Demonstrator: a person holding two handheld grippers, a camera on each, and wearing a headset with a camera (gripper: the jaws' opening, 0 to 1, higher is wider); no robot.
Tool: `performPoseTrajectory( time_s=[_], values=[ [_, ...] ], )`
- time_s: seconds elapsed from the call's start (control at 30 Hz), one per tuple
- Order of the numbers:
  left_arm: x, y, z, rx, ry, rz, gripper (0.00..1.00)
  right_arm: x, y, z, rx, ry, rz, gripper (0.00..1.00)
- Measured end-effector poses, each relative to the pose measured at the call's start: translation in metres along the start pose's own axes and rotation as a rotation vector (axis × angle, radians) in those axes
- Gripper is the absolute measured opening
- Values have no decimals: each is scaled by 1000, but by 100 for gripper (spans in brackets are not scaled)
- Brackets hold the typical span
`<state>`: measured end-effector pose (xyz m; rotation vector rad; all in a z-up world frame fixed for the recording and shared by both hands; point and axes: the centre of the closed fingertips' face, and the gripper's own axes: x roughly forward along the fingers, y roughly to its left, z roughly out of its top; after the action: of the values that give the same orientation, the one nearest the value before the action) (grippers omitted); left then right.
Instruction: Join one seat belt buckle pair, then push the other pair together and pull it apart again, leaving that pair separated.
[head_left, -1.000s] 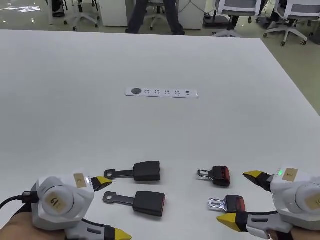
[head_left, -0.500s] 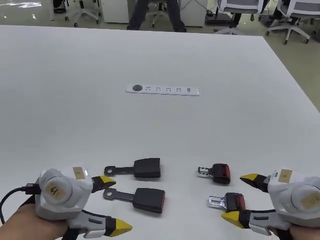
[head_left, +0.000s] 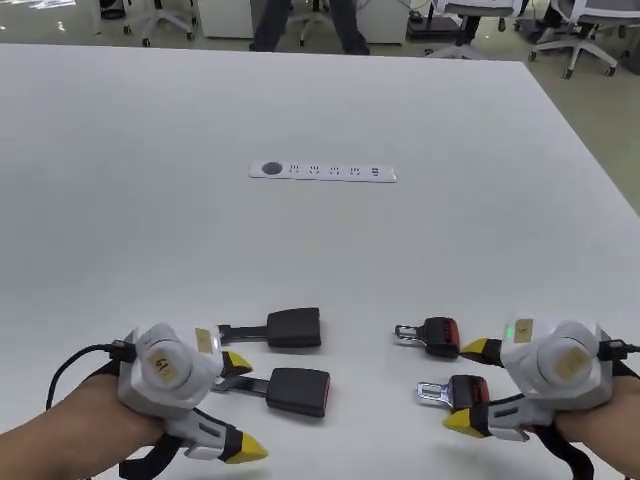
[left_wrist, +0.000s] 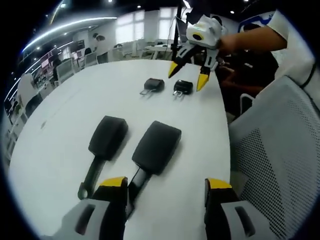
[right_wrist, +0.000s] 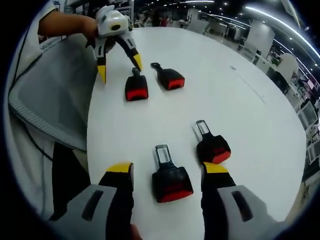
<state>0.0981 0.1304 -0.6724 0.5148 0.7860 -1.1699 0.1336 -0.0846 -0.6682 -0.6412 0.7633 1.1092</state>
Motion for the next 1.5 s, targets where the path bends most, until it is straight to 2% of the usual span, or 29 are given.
performPoseTrajectory(
  time_s=[0.13, 0.2, 0.23, 0.33, 0.37, 0.43, 0.53, 0.57, 0.7, 0.77, 0.87, 0.9, 1.0, 1.07, 1.1, 1.2, 1.23, 1.27, 1.37, 1.43, 1.5],
  values=[
    [4, 4, 0, 5, 10, -5, 63, 1, 1, -7, -17, 25, 22, 52],
    [8, 11, -4, 25, 16, -3, 62, 0, -1, -8, -23, 32, 15, 53],
    [7, 8, 2, 28, 17, -1, 62, -1, -3, -10, -20, 35, 16, 53],
    [9, 9, 9, 50, 6, -9, 61, 2, -5, -17, -25, 55, 24, 52],
    [12, 13, 5, 57, 3, -12, 60, 4, -5, -20, -25, 63, 29, 51],
    [15, 11, 9, 91, -6, -28, 59, 7, -3, -26, -28, 89, 53, 50],
    [17, 8, 13, 130, 22, -37, 57, 9, -2, -30, -50, 102, 58, 49],
    [20, 11, 10, 137, 27, -39, 56, 9, -2, -30, -50, 103, 61, 48],
    [23, 18, 12, 150, 36, -37, 54, 9, -2, -33, -54, 115, 70, 46],
    [25, 19, 15, 154, 43, -39, 53, 10, -4, -33, -43, 107, 74, 46],
    [31, 24, 14, 176, 56, -38, 52, 9, -8, -34, -32, 102, 81, 45],
    [31, 19, 17, 184, 66, -43, 52, 9, -8, -35, -21, 101, 89, 44],
    [35, 15, 18, 206, 86, -60, 51, 8, -8, -38, -15, 98, 105, 41],
    [37, 15, 21, 205, 77, -64, 50, 8, -8, -37, -35, 90, 116, 40],
    [40, 18, 21, 195, 59, -63, 50, 8, -9, -38, -40, 89, 120, 40],
    [41, 15, 23, 165, 42, -86, 45, 10, -12, -38, -56, 77, 133, 39],
    [43, 19, 21, 172, 38, -80, 45, 10, -13, -39, -53, 76, 133, 39],
    [43, 19, 20, 170, 38, -81, 45, 10, -16, -38, -29, 73, 121, 36],
    [40, 13, 25, 161, 38, -78, 45, 11, -14, -37, -32, 78, 120, 35],
    [41, 18, 20, 156, 36, -76, 45, 11, -14, -37, -33, 78, 121, 35],
    [39, 14, 24, 136, 34, -72, 45, 12, -14, -37, -36, 75, 123, 35]
  ],
)
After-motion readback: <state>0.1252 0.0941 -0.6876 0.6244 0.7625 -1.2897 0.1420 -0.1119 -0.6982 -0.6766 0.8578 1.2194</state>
